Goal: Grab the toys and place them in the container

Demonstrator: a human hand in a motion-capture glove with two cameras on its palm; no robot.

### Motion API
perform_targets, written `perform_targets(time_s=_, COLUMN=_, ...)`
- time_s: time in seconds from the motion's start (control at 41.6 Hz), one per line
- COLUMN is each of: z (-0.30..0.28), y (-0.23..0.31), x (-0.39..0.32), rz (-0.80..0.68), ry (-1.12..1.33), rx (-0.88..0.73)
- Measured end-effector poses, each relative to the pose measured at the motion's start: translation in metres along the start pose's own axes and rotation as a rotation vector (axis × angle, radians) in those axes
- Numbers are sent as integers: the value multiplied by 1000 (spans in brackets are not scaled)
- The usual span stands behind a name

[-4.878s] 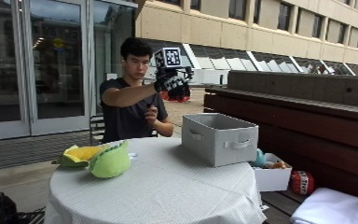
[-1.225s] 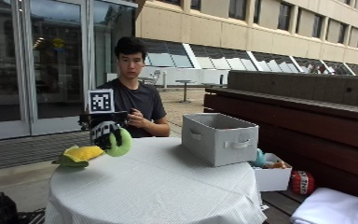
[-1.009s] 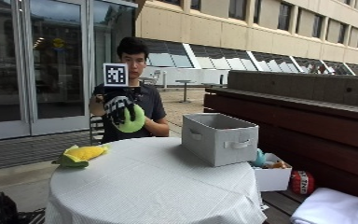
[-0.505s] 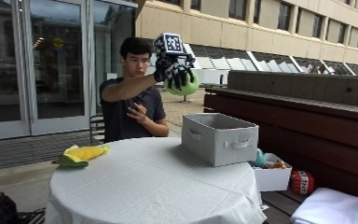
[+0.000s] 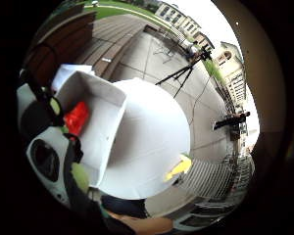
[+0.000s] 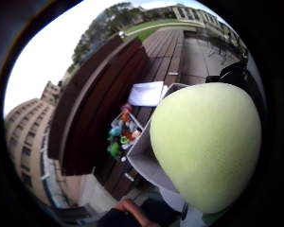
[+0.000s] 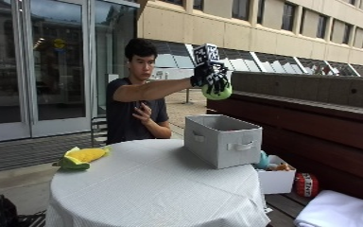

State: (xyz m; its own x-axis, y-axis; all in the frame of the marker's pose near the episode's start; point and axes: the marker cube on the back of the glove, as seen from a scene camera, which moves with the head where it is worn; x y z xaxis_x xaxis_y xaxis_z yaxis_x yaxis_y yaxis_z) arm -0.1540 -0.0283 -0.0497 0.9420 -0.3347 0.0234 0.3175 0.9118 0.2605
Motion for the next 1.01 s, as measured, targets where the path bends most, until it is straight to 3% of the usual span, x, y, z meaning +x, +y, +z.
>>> perform_targets(time_s=0.192, z=14, y=3, x=-20, rz=-4, ry=-10, rx=-48)
perform_targets(time_s=0.36, z=35, y=-2, x=4, rz=-5, ry=-13, rx=-191)
perform_targets(time_s=0.481, z=30, y=6, x=12, rz=-23, ry=-44, rx=-193)
perform_targets(time_s=0.745, z=7, y=33, x=86, rz=24, ry=17, rx=-162)
perform_targets(time_s=1.009, z=-28, y=125, x=222, rz=178, ry=49, rx=-251)
